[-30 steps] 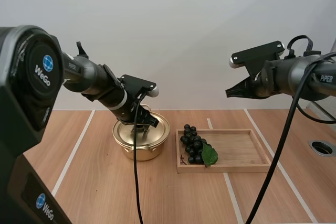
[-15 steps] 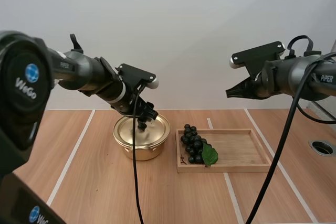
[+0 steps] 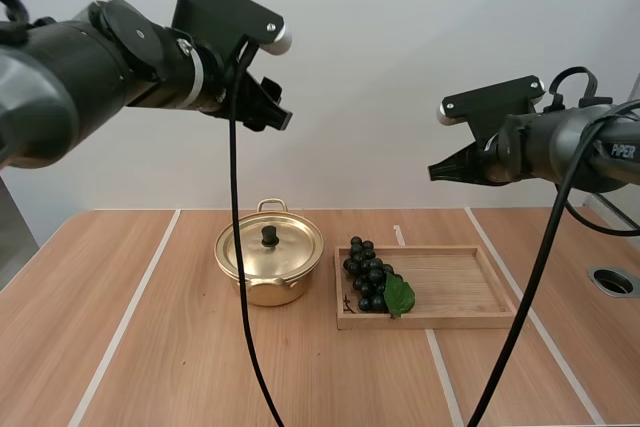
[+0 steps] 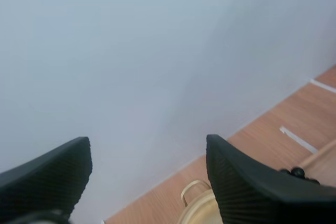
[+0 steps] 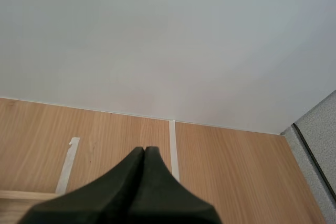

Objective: Open the pot, put the pineapple inside, and close it

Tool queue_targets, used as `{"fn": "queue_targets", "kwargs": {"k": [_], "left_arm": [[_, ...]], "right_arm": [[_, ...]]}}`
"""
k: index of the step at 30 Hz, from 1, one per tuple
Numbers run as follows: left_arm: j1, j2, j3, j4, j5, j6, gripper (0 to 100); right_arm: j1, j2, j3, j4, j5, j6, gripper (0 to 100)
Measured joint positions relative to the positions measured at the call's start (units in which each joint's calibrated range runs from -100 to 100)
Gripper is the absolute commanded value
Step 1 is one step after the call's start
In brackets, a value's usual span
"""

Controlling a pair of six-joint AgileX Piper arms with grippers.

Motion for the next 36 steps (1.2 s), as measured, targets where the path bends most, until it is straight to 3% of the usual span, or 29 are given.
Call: {"fn": "queue_targets", "kwargs": {"k": [2,5,6,7,16,26,36], "left_arm": [[0.0,-3.5,0.0,0.0,-1.0,0.0,69],[0.26,-8.2,-0.1,0.3,-1.4,-1.0,16],[0.51,-9.3,-0.1,0.4,-1.4,-1.6,3],[0.9,-10.5,-0.1,0.4,-1.4,-2.3,0],[5.06,-21.9,-0.1,0.7,-6.9,-9.1,1],[5.28,-37.5,1.2,0.7,-11.3,-15.1,1],[5.28,-53.1,12.9,3.3,-13.1,-16.7,0]], "right_arm": [[0.0,-1.3,0.0,0.7,-0.8,0.0,0],[0.0,-4.6,0.0,2.1,-2.0,0.0,0],[0.0,-5.9,0.0,2.6,-2.1,0.0,0],[0.0,-7.6,0.0,3.1,-2.3,0.0,0],[-0.1,-27.0,0.0,4.5,-2.3,0.0,0],[-0.2,-36.8,0.5,5.2,10.6,-3.0,0],[-0.2,-45.9,0.5,17.1,12.7,-3.3,0]]}}
